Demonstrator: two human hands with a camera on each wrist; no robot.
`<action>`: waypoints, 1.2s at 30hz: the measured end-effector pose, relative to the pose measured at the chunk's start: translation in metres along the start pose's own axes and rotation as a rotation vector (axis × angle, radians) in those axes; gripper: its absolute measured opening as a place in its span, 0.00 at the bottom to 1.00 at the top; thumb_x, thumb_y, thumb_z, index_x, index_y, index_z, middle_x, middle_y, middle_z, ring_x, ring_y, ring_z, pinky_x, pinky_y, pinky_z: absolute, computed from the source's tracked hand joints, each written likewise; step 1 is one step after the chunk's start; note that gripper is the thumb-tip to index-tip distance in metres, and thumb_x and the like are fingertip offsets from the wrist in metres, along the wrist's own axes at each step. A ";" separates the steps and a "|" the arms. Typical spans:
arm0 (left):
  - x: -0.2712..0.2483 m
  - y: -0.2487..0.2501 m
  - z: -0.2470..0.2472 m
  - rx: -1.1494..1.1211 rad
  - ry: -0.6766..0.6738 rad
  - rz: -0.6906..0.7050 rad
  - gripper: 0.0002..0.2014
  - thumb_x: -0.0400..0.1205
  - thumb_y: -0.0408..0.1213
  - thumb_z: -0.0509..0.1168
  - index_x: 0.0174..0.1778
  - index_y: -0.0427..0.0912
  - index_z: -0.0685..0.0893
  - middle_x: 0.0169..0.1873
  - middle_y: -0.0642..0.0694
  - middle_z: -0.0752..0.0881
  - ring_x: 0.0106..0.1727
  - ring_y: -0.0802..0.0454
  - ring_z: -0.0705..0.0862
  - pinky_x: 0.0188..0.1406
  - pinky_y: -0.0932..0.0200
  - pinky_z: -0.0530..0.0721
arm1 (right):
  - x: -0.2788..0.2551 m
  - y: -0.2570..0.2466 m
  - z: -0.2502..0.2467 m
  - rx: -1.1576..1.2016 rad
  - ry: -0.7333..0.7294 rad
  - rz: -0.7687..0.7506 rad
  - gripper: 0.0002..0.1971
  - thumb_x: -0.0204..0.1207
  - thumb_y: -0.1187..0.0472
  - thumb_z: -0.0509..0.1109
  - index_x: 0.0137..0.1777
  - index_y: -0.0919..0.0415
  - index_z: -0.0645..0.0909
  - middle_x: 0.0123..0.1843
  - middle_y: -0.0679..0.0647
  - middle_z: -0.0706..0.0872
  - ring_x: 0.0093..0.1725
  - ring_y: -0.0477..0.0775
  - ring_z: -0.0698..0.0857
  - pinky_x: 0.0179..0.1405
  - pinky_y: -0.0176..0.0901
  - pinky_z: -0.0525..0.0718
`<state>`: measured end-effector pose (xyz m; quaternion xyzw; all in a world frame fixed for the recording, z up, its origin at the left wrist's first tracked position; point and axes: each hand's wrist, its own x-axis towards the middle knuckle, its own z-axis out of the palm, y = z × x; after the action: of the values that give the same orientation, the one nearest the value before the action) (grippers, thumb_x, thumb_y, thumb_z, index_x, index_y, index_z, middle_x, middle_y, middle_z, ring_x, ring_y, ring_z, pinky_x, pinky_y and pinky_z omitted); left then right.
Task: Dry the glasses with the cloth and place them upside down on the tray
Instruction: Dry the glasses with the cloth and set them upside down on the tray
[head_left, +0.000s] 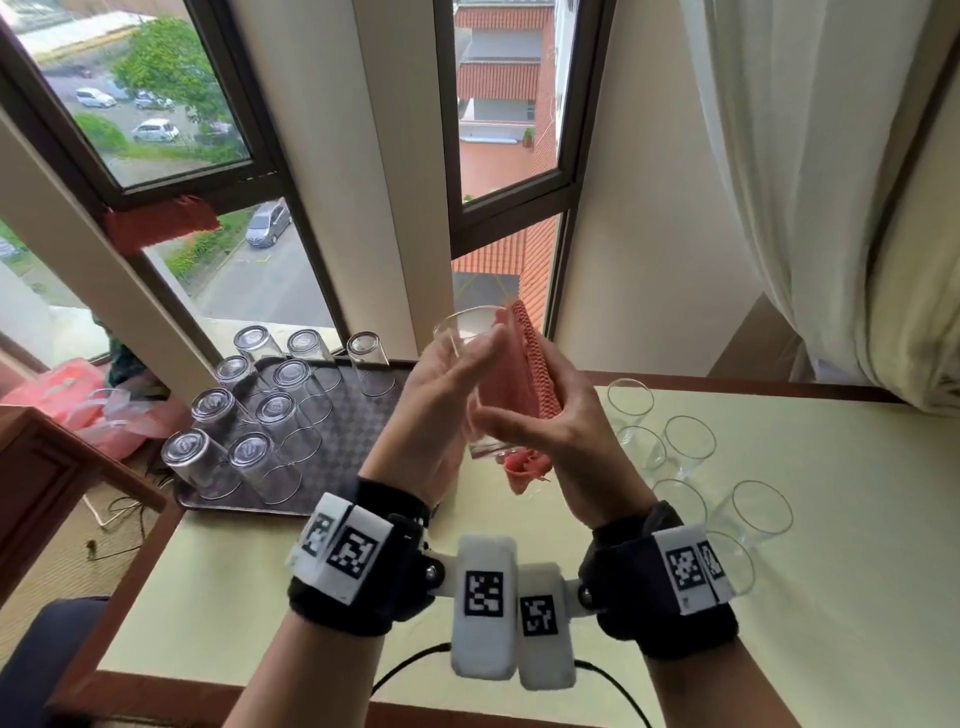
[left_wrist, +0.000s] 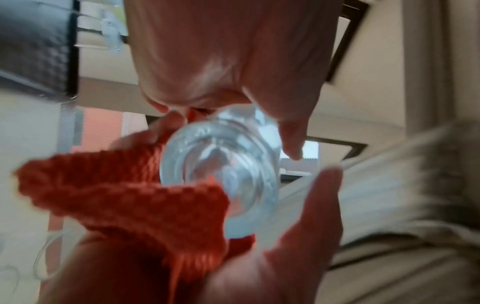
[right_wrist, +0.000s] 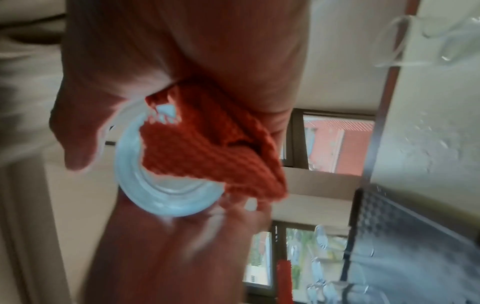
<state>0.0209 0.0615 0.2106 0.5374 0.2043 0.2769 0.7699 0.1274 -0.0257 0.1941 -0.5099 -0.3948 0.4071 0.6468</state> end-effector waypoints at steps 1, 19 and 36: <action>0.000 -0.002 0.003 0.019 0.019 0.011 0.31 0.81 0.47 0.67 0.74 0.30 0.72 0.59 0.33 0.84 0.59 0.44 0.88 0.57 0.49 0.89 | -0.001 0.001 0.000 0.065 -0.027 0.034 0.47 0.58 0.50 0.87 0.78 0.51 0.72 0.68 0.57 0.85 0.66 0.57 0.86 0.65 0.60 0.86; 0.004 -0.030 -0.011 0.063 -0.066 -0.054 0.46 0.64 0.65 0.80 0.72 0.40 0.79 0.60 0.38 0.88 0.64 0.40 0.86 0.69 0.41 0.83 | -0.006 0.013 -0.023 0.379 -0.199 0.171 0.46 0.59 0.58 0.86 0.77 0.65 0.71 0.56 0.62 0.87 0.47 0.58 0.90 0.40 0.44 0.90; 0.006 -0.017 -0.036 0.094 -0.257 -0.181 0.47 0.53 0.36 0.89 0.70 0.50 0.80 0.61 0.34 0.88 0.59 0.30 0.89 0.60 0.44 0.88 | -0.005 -0.002 -0.062 0.193 -0.258 0.200 0.25 0.48 0.70 0.73 0.51 0.66 0.89 0.33 0.54 0.89 0.31 0.51 0.86 0.25 0.34 0.82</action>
<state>0.0071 0.0865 0.1824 0.5834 0.1643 0.1253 0.7855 0.1834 -0.0514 0.1850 -0.4256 -0.3808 0.5673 0.5933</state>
